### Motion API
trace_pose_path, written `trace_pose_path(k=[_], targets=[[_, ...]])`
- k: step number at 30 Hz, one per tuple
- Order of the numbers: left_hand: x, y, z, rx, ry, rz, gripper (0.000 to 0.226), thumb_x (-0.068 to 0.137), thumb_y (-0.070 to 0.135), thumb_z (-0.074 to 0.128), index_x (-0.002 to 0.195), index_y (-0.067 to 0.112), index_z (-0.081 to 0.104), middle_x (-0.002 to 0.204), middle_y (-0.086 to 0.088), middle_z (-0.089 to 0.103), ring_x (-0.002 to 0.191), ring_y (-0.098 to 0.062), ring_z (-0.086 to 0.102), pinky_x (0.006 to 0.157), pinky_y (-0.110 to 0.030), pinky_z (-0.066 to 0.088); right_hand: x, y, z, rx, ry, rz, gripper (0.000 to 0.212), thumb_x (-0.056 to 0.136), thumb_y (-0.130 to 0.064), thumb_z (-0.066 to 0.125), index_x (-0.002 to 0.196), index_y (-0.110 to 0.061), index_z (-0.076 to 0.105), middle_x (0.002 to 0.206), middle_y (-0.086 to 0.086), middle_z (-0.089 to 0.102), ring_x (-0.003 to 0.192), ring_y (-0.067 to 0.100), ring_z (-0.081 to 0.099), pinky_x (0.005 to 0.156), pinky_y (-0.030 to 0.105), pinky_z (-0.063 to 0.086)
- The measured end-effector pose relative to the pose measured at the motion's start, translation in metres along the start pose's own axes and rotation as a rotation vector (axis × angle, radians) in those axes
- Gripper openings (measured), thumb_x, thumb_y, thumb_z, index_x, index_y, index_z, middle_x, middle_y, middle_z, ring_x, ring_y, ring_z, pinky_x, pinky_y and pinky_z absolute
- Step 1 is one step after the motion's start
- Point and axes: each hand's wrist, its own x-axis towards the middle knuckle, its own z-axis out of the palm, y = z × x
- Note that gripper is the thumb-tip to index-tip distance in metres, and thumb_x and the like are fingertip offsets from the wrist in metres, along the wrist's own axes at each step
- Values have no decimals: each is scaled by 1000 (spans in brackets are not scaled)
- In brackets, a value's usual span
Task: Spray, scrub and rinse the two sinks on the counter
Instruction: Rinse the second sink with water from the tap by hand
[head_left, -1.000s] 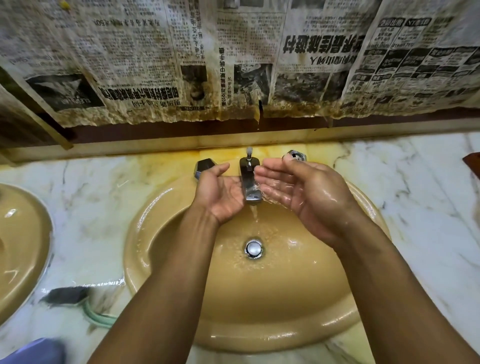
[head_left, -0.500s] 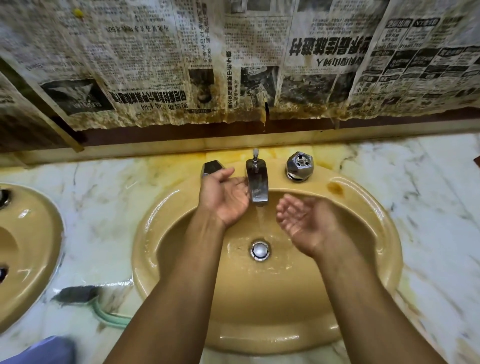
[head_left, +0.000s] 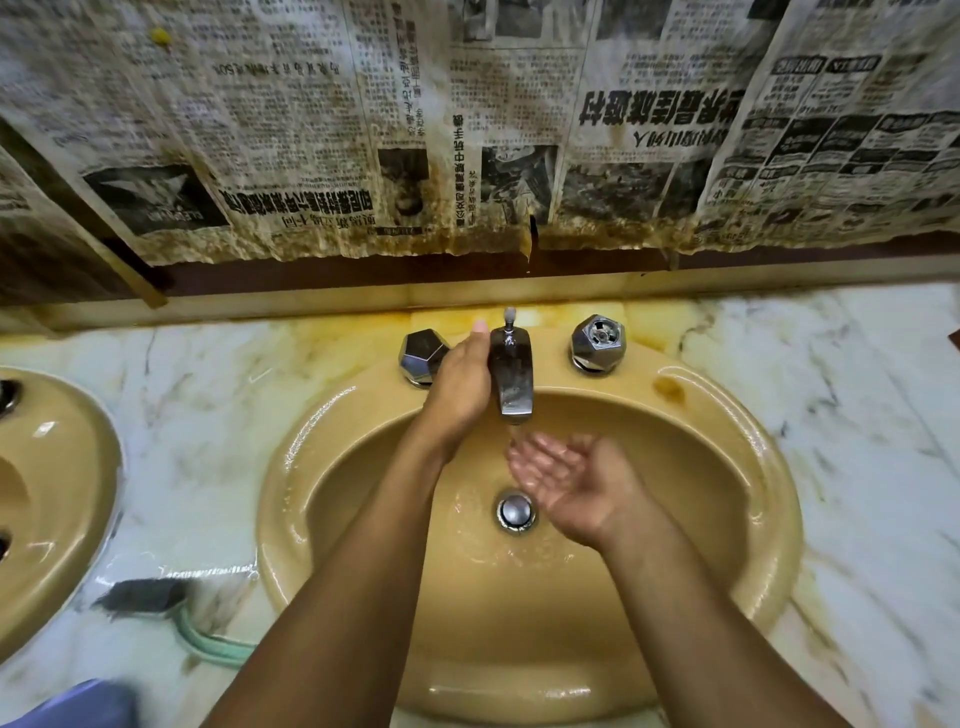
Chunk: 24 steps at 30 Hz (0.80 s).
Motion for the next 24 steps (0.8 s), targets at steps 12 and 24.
trace_pose_path(k=[12, 24], targets=[[66, -4, 9, 21, -184, 84, 43, 109, 46, 42, 102, 25, 78, 119, -4, 74, 118, -25, 66, 111, -46, 47, -44, -46, 27, -212, -204, -302, 40, 109, -20, 39, 107, 9, 66, 94, 25, 76, 90, 34, 76, 81, 37, 63], [34, -20, -6, 174, -103, 176, 57, 112, 50, 24, 144, 18, 59, 140, 0, 62, 133, -15, 54, 117, -34, 38, 4, 8, 7, 71, -39, -5, 43, 111, -24, 39, 113, 13, 61, 107, 32, 71, 105, 44, 68, 90, 50, 59]])
